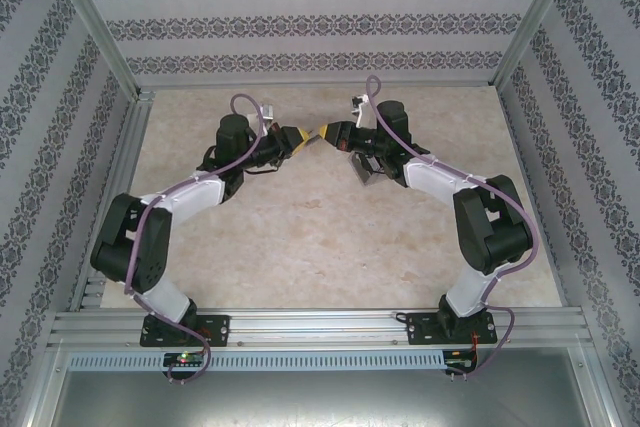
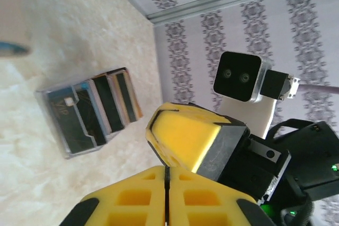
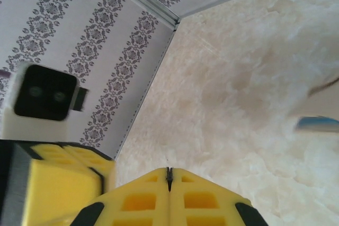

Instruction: Put the credit cards into the card holder

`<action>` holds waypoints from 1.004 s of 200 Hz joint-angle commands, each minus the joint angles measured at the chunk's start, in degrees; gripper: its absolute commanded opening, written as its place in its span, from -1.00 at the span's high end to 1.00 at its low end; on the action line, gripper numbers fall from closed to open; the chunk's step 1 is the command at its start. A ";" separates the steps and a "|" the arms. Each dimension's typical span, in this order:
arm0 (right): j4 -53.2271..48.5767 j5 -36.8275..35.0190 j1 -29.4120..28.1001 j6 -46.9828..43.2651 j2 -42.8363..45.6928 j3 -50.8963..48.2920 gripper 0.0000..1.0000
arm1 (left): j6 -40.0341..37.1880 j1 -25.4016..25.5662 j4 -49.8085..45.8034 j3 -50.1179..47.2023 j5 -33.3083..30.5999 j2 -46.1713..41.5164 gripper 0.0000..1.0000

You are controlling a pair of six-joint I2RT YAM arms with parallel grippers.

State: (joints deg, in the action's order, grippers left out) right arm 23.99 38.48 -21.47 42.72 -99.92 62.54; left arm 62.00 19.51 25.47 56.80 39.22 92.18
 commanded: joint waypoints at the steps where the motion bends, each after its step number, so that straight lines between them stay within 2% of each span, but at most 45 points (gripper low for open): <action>1: -4.50 0.09 1.13 -2.04 0.58 0.40 0.93 | -18.16 0.38 -24.80 5.11 -4.53 -2.91 0.55; 16: -16.13 -4.31 1.45 -7.24 0.44 3.32 0.83 | -23.29 0.38 -31.90 6.95 -7.41 -2.98 0.28; 29: -25.90 -8.78 1.26 -12.23 -0.72 6.80 0.64 | -24.78 0.44 -34.84 7.37 -9.33 -2.76 0.07; 45: -36.73 -12.93 0.84 -16.89 -4.10 13.14 0.31 | -25.01 0.29 -35.75 7.39 -11.14 -2.00 -0.09; 67: -48.44 -15.65 0.39 -21.41 -11.87 24.91 0.11 | -23.75 0.03 -37.48 8.50 -12.58 0.58 -0.22; 119: -59.92 -19.84 0.14 -22.65 -35.39 55.69 0.06 | -20.82 -0.51 -35.26 7.13 -11.37 2.46 -0.23; 174: -63.43 -22.98 -0.81 -21.01 -54.26 84.92 0.03 | -20.62 -1.05 -35.41 3.01 -12.42 -0.57 -0.24; 201: -63.55 -21.27 -0.58 -17.74 -58.25 89.42 0.03 | -20.65 -1.57 -35.48 1.88 -12.80 -1.38 -0.24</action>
State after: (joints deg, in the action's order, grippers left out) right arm -36.91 17.32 -21.65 22.24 -155.96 147.37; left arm 40.97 18.98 -8.88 59.55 27.53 93.23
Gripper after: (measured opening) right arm 0.485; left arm 0.621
